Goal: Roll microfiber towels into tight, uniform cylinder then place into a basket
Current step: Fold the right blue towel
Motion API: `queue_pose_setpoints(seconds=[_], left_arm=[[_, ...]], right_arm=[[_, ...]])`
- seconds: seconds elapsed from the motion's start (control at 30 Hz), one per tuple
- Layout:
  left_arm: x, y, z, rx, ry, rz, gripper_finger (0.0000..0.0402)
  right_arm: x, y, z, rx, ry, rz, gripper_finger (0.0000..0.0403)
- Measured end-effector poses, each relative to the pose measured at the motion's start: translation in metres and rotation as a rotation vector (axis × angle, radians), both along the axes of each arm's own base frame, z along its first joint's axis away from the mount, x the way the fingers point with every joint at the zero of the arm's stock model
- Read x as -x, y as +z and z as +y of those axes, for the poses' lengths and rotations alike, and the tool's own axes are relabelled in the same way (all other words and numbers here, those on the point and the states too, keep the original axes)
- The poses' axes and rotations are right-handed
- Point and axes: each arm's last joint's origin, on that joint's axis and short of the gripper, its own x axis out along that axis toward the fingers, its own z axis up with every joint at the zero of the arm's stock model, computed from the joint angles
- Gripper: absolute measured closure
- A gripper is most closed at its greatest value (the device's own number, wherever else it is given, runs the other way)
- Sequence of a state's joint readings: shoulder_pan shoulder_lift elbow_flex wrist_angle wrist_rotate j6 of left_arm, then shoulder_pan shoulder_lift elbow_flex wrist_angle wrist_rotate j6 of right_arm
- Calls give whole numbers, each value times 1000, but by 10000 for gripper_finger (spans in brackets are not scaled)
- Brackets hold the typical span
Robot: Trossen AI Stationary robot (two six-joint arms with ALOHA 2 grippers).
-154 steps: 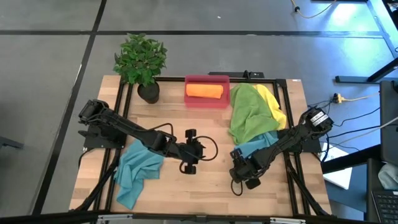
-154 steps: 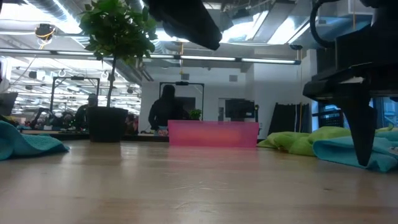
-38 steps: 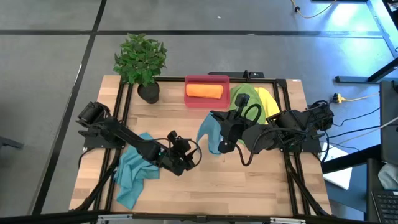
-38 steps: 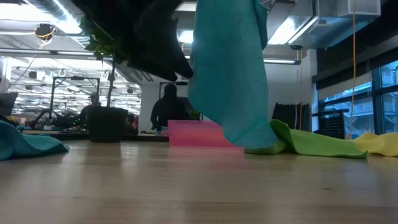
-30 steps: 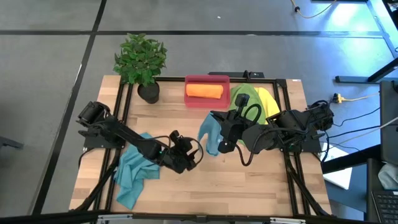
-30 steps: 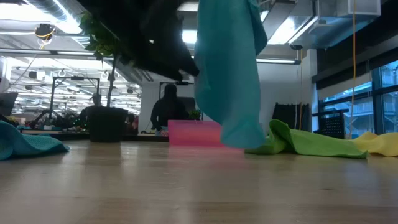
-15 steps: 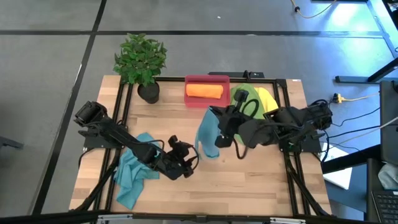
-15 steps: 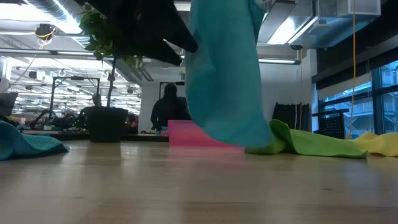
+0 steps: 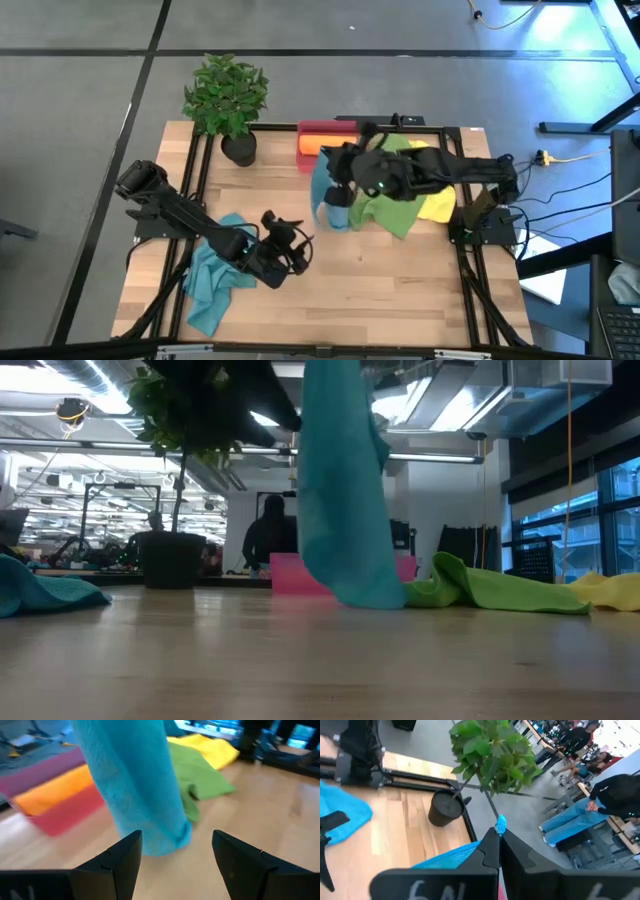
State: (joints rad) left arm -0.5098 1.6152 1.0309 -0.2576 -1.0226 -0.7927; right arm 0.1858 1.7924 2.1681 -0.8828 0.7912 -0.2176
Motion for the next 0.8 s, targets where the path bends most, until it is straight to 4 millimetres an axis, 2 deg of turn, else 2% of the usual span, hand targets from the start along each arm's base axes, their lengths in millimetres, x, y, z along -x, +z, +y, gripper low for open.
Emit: queue_pose_setpoints(seconds=[0.17, 0.27, 0.6, 0.8], left_arm=[[9, 7, 18, -31, 110, 10, 172], [7, 6, 34, -37, 174, 23, 172], [7, -3, 81, -60, 332, 161, 172], [13, -24, 96, -7, 336, 238, 172]], right_arm=[[-5, -1, -16, -20, -21, -9, 398], [-7, -2, -21, -20, -34, -5, 398], [-7, -2, -23, -24, -37, -12, 398], [-7, -2, -22, -26, -33, -10, 398]])
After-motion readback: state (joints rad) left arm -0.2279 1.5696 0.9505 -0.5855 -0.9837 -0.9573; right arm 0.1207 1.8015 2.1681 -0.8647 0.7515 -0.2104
